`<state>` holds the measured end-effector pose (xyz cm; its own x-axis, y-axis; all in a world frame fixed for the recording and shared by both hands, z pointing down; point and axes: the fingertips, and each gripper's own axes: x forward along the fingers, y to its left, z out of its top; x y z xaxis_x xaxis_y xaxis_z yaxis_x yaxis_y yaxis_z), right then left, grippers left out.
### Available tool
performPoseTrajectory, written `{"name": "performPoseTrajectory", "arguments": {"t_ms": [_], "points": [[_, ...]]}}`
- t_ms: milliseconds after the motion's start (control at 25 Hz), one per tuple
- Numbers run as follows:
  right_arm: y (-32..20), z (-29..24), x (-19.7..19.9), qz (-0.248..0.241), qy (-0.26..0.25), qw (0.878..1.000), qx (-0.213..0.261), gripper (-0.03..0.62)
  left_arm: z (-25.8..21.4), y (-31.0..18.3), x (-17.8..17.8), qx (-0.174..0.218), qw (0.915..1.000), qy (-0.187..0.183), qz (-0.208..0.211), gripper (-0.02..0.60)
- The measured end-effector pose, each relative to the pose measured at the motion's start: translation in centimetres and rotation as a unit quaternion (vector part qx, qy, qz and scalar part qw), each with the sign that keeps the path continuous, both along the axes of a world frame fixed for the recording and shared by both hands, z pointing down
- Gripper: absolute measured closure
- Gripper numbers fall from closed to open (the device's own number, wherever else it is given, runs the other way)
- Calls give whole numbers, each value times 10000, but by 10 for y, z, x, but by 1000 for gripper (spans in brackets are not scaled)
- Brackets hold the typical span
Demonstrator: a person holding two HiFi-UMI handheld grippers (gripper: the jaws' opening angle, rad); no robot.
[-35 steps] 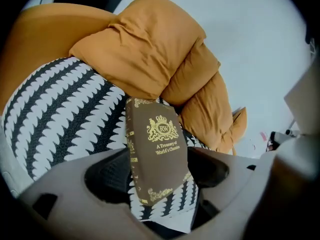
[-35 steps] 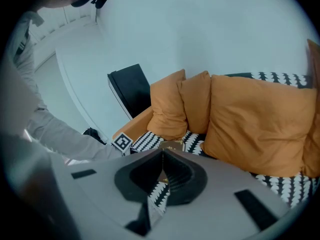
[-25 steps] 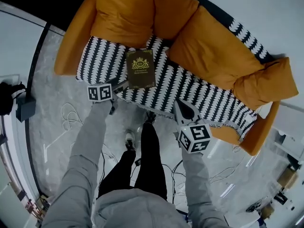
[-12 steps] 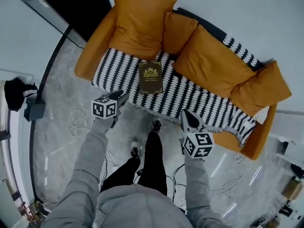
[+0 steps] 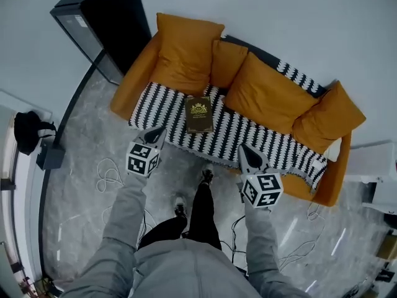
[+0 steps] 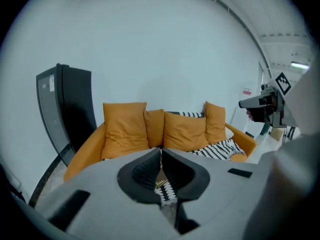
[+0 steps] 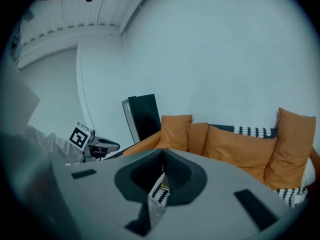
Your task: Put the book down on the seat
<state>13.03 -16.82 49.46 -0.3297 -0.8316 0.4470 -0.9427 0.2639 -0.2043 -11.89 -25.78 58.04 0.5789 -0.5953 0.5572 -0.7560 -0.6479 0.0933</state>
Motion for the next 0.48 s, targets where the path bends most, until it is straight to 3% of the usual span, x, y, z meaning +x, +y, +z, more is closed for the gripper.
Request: {"name": "performPoseTrajectory", "arguments": {"t_ms": [320, 480], "points": [[22, -83, -21, 71, 335, 9975, 626, 566, -112, 26, -19, 617, 9957, 684, -40, 557], [32, -131, -32, 25, 533, 9928, 1068, 566, -162, 41, -24, 1097, 9914, 684, 216, 557]]}}
